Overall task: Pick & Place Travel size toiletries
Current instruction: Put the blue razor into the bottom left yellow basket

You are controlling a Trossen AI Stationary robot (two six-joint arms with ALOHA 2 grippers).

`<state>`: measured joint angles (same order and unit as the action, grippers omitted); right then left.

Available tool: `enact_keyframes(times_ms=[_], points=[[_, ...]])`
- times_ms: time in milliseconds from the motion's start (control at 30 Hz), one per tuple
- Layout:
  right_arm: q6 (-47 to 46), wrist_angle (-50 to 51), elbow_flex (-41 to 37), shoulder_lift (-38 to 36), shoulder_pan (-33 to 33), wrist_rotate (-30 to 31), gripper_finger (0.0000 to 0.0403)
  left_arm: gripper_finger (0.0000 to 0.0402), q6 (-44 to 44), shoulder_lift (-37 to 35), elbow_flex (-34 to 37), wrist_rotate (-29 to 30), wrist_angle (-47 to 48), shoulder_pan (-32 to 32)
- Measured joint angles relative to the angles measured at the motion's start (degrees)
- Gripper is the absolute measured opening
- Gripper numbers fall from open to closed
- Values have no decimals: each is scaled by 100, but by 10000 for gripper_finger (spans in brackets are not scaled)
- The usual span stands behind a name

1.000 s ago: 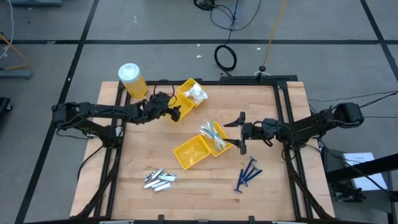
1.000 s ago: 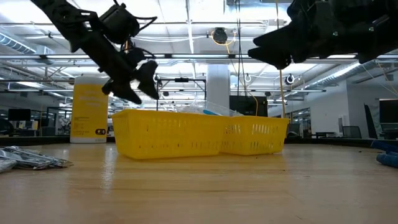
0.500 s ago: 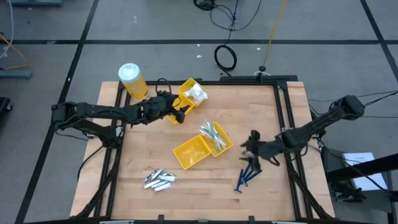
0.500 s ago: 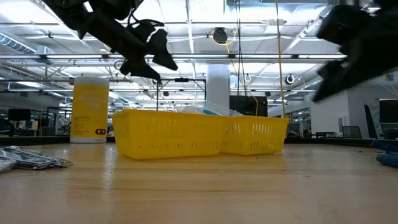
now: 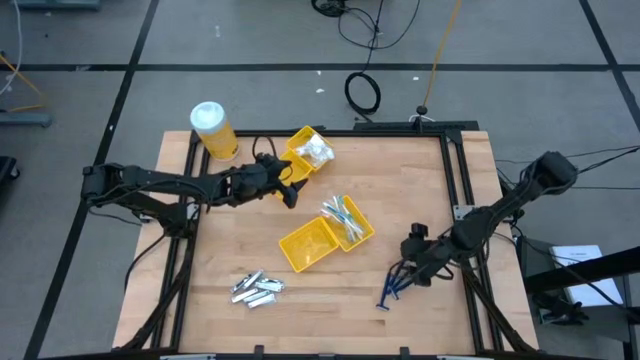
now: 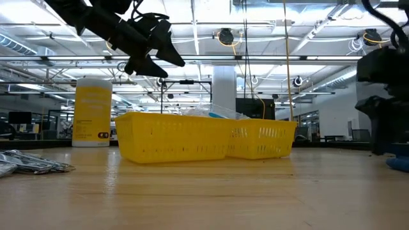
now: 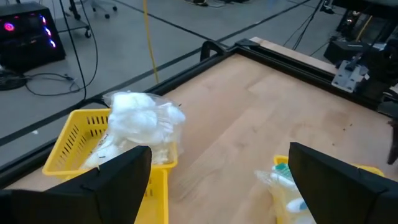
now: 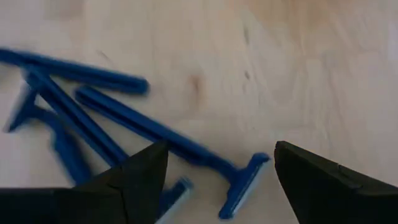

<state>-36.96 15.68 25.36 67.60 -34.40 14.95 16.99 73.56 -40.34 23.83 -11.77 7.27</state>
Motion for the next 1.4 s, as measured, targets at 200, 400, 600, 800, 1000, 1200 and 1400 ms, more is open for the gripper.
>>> enact_keyframes(times_ms=[200,400,600,800,1000,1200,1400], points=[[-14,-45,-104,300,199,878,279,364,27,0,0,2,2,-29],[17,-14,-110,341,532,1543,279,367,131,0,2,4,4,-28],[548,-67,-111,338,770,1641,279,367,138,0,4,2,1,-28],[1498,-101,-100,333,858,1535,279,367,131,0,6,4,4,-28],[2391,-391,-102,338,887,1645,279,367,129,2,7,4,4,-28],[3403,-1391,-102,337,946,1660,279,367,136,2,7,4,4,-28],[3631,-1552,-102,335,1282,1274,279,367,143,3,7,7,4,-28]])
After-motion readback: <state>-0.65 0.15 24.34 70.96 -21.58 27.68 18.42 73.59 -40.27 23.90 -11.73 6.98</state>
